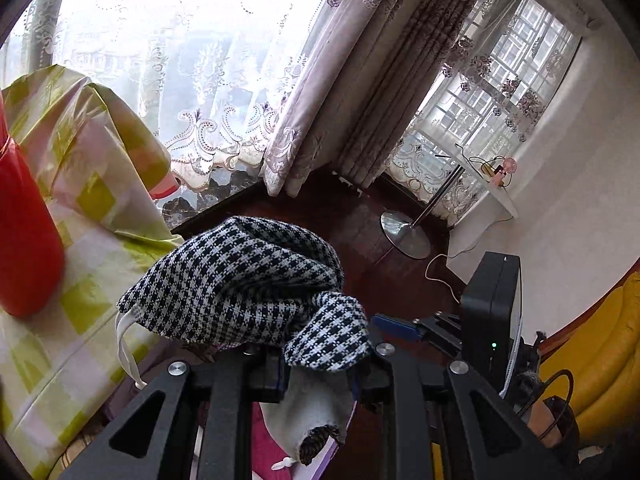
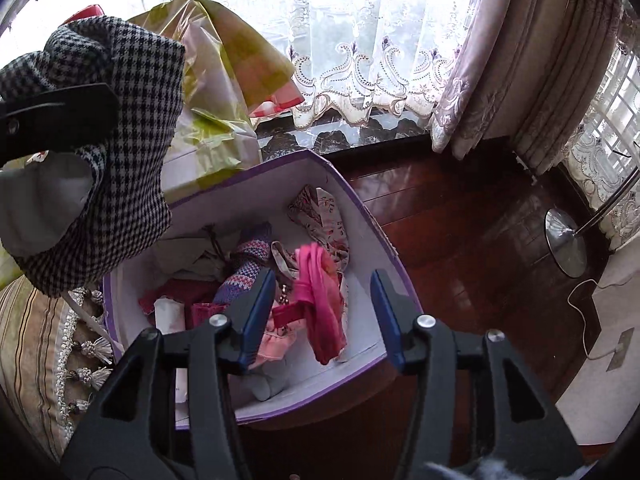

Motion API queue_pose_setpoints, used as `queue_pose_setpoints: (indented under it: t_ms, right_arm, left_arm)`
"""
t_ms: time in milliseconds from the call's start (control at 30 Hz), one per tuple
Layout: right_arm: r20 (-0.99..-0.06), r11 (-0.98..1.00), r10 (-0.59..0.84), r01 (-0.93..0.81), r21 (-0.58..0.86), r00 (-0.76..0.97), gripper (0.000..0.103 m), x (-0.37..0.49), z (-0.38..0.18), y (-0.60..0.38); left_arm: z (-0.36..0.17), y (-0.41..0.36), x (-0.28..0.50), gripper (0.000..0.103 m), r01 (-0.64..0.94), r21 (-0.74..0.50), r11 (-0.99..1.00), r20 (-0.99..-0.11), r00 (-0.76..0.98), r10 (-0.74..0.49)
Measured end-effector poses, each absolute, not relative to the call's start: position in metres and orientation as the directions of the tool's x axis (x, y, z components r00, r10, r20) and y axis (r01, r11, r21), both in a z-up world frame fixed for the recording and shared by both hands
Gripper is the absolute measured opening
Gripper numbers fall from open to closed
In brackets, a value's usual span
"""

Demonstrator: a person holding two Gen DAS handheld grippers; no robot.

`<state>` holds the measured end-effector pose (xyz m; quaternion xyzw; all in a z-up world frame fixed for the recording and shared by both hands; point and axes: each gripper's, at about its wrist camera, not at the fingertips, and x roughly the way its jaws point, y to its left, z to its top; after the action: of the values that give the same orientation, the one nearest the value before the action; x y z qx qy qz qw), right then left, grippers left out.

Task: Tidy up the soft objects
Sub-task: 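Carry both items to the white box and open the right tool over it, then lower the houndstooth bag into the box and open the left tool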

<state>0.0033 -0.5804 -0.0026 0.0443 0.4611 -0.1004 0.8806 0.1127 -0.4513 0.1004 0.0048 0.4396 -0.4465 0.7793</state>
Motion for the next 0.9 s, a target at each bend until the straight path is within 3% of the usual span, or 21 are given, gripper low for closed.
queue_pose_setpoints:
  t_ms: [300,400,467,533,567,900]
  right_arm:
    - [-0.791,0.937,-0.211,0.351,0.005,0.575,0.063,-0.014,0.014,-0.62]
    - [-0.781,0.923,-0.233,0.385,0.01,0.58,0.066,-0.018,0.02,-0.631]
    - [-0.773,0.918,-0.247,0.398,0.007,0.585,0.066,-0.019,0.024,-0.635]
    - [-0.769,0.914,-0.251,0.405,0.012,0.588,0.066,-0.02,0.026,-0.637]
    - [-0.768,0.914,-0.251,0.405,0.012,0.589,0.066,-0.021,0.027,-0.639]
    - [-0.771,0.931,-0.223,0.365,0.013,0.597,0.067,-0.015,0.026,-0.624]
  left_arm:
    - [0.081,-0.491,0.112,0.024,0.727,-0.384,0.569,-0.725,0.144,-0.673]
    - [0.076,-0.506,0.107,0.031,0.74,-0.401,0.54,-0.728,0.1,-0.678]
    - [0.074,-0.515,0.102,0.045,0.756,-0.411,0.511,-0.726,0.068,-0.685]
    - [0.071,-0.521,0.1,0.071,0.76,-0.401,0.512,-0.738,0.063,-0.671]
    - [0.07,-0.522,0.099,0.074,0.76,-0.398,0.514,-0.742,0.063,-0.668]
    - [0.068,-0.498,0.105,0.075,0.736,-0.423,0.529,-0.755,0.037,-0.655]
